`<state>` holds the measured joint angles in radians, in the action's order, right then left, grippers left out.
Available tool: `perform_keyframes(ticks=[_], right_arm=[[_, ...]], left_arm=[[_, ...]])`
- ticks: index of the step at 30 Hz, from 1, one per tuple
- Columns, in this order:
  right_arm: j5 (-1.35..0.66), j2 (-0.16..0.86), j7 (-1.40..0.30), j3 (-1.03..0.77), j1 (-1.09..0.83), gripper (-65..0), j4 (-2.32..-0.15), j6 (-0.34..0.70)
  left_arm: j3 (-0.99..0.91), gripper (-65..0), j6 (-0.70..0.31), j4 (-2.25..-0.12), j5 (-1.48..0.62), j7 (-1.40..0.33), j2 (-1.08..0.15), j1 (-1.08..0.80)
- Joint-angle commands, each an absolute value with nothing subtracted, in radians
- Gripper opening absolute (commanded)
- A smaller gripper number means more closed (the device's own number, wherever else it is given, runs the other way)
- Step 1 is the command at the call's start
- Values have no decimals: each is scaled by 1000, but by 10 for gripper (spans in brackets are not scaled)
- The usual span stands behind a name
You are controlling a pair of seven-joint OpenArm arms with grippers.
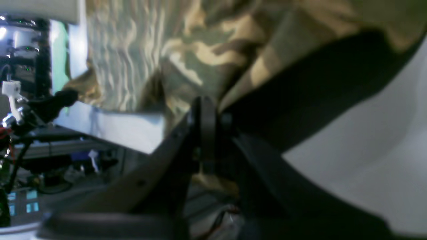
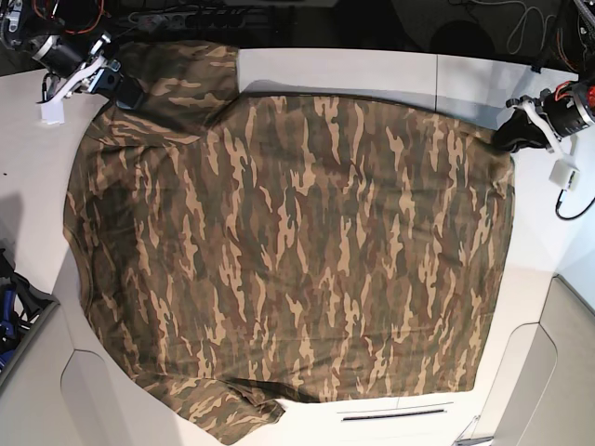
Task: Fold the T-shirt properly
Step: 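Lift the shoulder edge with both grippers and fold it over the shirt body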
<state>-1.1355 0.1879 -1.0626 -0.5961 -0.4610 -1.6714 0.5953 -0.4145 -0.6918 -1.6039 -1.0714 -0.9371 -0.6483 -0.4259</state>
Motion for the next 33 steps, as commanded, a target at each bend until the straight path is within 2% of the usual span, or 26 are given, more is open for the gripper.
perform_keyframes(ticks=[1,10,19,27,33], right_arm=[[-1168,199,-1048,-618,-446,-650,-1689,606],[-1156,199,-1048,-657,-271,-650,-1689,606],[-1030,199,-1043,-650,-85,-650,-1689,605],[-806,199,-949,-541,29,-650,-1684,598],[-680,199,-894,-441,113,-650,-1624,598]], left_arm=[[-427,-650,-698,-1620,-1088,-916,-670,-400],[-427,-650,-698,-1620,-1070,-902,-670,-277],[-426,-650,-698,-1620,-891,-739,-632,-207],[-422,-650,-698,-1596,-780,-661,-597,-139],[-413,-650,-698,-1467,-728,-610,-590,-57]])
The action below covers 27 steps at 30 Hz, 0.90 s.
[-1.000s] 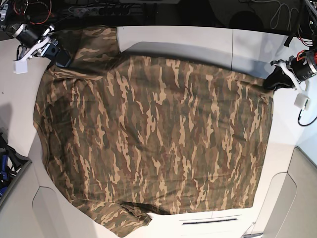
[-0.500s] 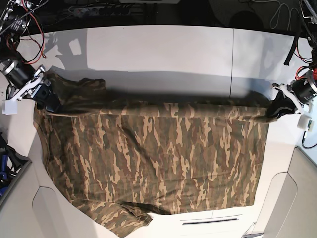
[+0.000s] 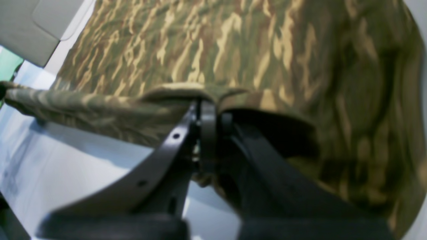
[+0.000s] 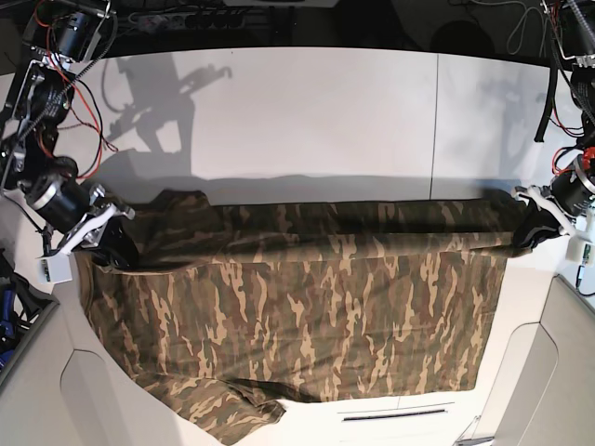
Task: Fold the T-shirt properly
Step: 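Lift the shoulder edge with both grippers and fold it over the shirt body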
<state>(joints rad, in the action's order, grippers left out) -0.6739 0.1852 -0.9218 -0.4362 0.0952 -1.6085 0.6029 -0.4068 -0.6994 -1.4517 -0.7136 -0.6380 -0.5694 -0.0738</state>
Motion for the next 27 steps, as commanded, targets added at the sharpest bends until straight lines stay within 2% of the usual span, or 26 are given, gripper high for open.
perform_keyframes(ticks=[1,6,10,12,18,26,27], right_arm=[[-666,199,-885,-434,134,-650,-1594,598],[-654,203,-849,-430,248,-650,-1399,598],[-654,202,-818,-430,326,-650,-1258,598],[-654,202,-813,-429,361,-650,-1207,598],[-648,202,-793,-429,433,-650,-1159,599],[-565,202,-769,-429,472,-650,-1154,598],[-555,202,-769,-429,472,-569,-1148,598]], left_arm=[[-406,-650,-698,-1442,-727,-607,-590,-38],[-317,-650,-698,-1347,-660,-580,-590,46],[-244,-650,-698,-1281,-558,-479,-590,99],[-220,-650,-662,-1241,-535,-454,-590,127],[-183,-650,-651,-1144,-522,-445,-584,204],[-183,-650,-628,-1124,-514,-430,-564,238],[-183,-611,-623,-1123,-514,-424,-562,238]])
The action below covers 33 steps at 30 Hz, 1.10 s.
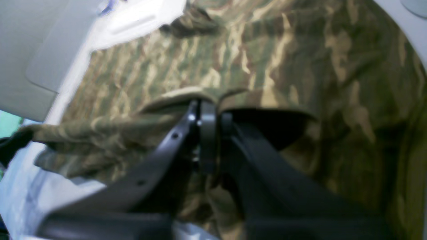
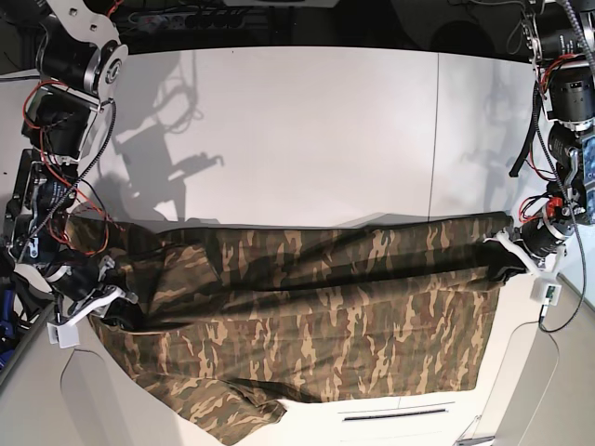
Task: Fold the T-shirt properly
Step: 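Lift the shoulder edge with both grippers and fold it over the shirt body, then drag the folded edge with both grippers back toward the robot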
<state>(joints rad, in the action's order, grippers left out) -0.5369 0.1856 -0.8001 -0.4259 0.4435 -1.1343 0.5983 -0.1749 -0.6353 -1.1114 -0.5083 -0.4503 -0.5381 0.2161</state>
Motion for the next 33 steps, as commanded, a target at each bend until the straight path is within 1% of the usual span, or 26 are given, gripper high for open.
perform_keyframes(ticks=[1,2,3,4,5,6,7,11,14,20,22,27,31,32,33], right_arm=[[-552,202,-766,-429,473,-480,-1137,598],[-553,202,-758,-429,473,-396,-1126,598],[-553,202,-754,-429,473,-325,-1112,598],[-553,202,-754,-429,473,-276,-1101,598],[-553,202,-756,-429,472,-259,-1095,598],[-553,202,-757,-430,469,-260,-1095,598],[-554,203,-759,-430,467,-260,-1096,598],[-562,222,-802,-433,467,-260,-1103,591],[-560,241,-848,-442,467,-260,-1113,591],[-561,265,-888,-524,440,-260,-1129,591],[-560,270,-892,-567,434,-260,-1129,591],[-568,280,-899,-698,401,-260,-1131,591],[-592,300,-900,-760,338,-260,-1131,591],[-599,303,-897,-767,322,-260,-1131,591],[-606,305,-896,-772,306,-260,-1131,591]], left_arm=[[-183,-566,-612,-1124,-514,-422,-562,238],[-183,-517,-604,-1124,-514,-422,-562,238],[-183,-469,-596,-1124,-514,-422,-562,239],[-183,-423,-594,-1124,-514,-424,-563,238],[-183,-389,-593,-1124,-514,-432,-563,238],[-183,-372,-593,-1124,-514,-445,-563,238],[-183,-369,-587,-1124,-515,-458,-563,239],[-198,-369,-552,-1129,-521,-551,-564,250],[-249,-369,-551,-1140,-567,-614,-566,248],[-427,-369,-629,-1140,-748,-794,-566,243],[-468,-369,-633,-1140,-801,-835,-566,236],[-498,-369,-633,-1140,-850,-837,-565,170],[-499,-368,-633,-1140,-857,-820,-565,98],[-499,-364,-633,-1140,-857,-804,-565,86],[-499,-346,-633,-1140,-857,-785,-565,75]])
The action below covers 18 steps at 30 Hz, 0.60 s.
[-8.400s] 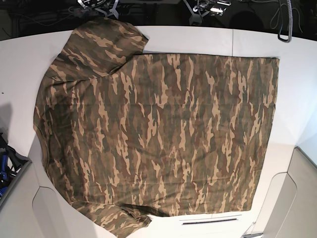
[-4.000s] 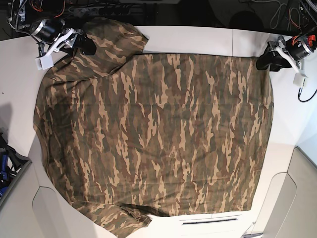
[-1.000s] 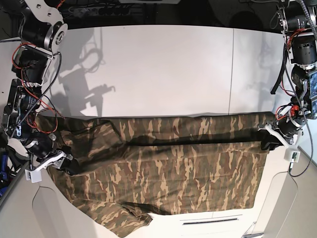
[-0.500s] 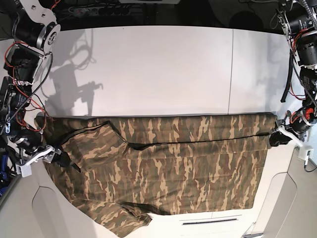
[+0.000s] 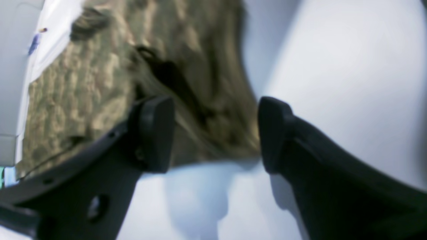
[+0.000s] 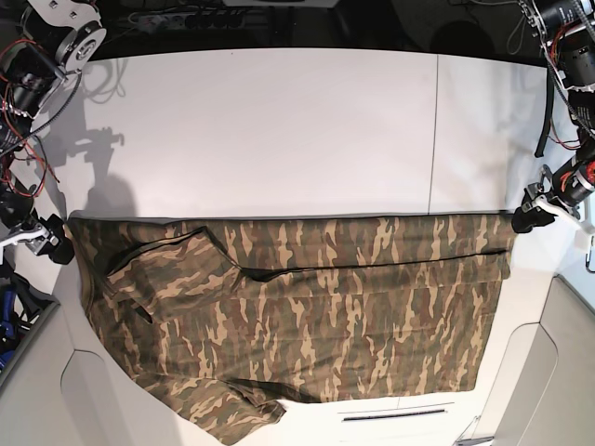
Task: Fold the T-shirt properly
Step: 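Drag the folded edge with both grippers back toward the robot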
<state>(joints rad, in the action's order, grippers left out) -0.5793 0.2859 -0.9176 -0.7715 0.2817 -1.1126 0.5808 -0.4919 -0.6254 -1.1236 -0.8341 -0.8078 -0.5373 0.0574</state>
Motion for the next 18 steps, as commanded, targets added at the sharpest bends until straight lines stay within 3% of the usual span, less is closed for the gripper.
perform_keyframes(ticks=[1,4,18], right_arm=[[-610,305,-889,-775,290,-260,-1131,591],[-610,305,-846,-777,241,-260,-1131,591],[-639,285,-784,-775,141,-260,-1126,579]], left_arm=[[-499,-322,-633,-1139,-857,-772,-565,67],[-499,-267,-632,-1139,-856,-756,-564,57],[-498,-267,-613,-1124,-726,-649,-477,46]])
